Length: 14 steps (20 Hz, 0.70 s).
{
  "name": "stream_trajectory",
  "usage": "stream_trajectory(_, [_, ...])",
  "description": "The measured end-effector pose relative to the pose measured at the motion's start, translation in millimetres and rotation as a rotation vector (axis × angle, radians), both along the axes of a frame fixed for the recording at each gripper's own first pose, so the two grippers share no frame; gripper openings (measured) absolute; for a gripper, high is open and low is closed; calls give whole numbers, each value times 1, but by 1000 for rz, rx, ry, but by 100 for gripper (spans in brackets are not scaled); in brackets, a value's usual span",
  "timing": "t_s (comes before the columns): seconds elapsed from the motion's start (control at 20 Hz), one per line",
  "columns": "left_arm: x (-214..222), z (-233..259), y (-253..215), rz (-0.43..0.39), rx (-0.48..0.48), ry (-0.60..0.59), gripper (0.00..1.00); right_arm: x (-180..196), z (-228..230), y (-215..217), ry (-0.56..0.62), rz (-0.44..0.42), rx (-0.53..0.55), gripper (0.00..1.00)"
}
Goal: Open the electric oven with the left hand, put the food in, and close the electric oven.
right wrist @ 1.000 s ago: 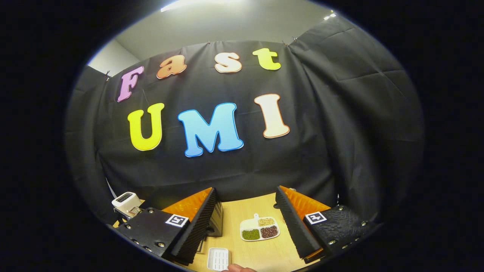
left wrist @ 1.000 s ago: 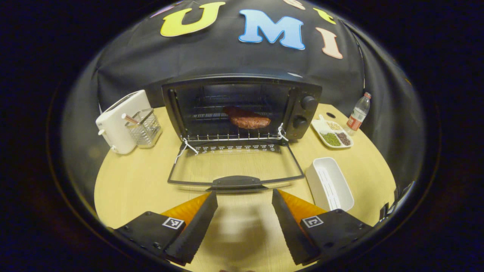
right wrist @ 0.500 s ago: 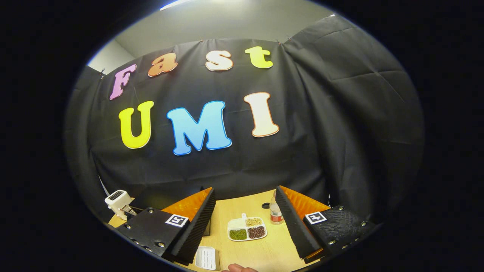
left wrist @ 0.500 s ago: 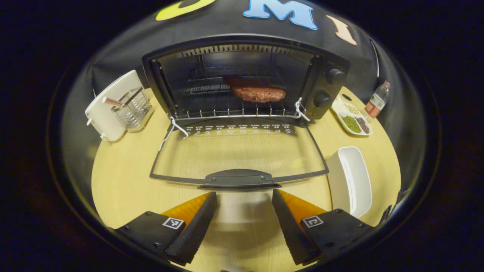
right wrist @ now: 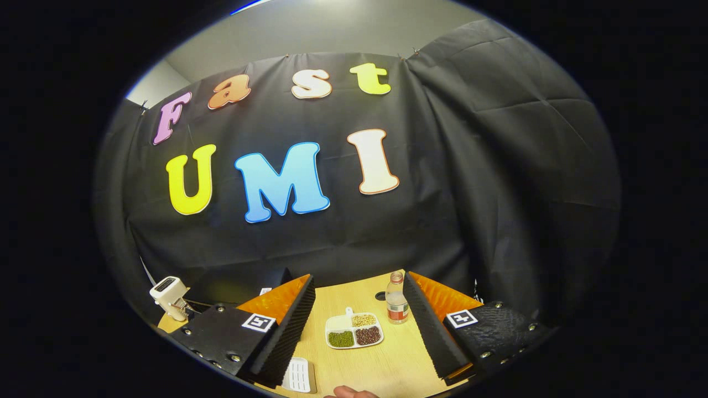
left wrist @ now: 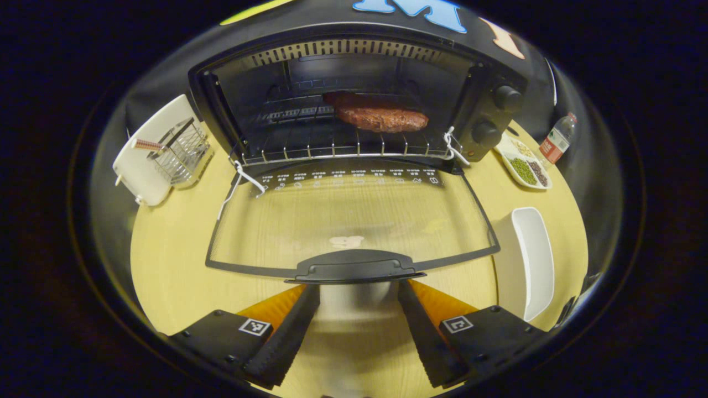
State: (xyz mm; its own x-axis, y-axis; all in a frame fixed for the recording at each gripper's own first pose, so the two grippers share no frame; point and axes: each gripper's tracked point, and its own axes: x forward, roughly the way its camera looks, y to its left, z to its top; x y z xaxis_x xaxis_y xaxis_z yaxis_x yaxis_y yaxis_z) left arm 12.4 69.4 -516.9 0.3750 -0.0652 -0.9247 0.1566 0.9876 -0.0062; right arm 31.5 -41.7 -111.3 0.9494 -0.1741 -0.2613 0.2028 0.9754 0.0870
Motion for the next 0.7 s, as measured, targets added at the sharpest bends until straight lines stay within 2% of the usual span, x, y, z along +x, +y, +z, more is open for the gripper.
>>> stream_trajectory(0.1, [0, 3, 0, 3, -2, 2, 94, -1, 1, 3, -1, 5, 7, 96])
stream_trajectory(0.3, [-2, 17, -1, 9, -7, -38, 99, -2, 3, 4, -4, 4, -28, 96])
stream_trajectory(0.7, [-1, 53, -3, 21, -38, -120, 96, 0, 4, 18, -9, 34, -24, 96])
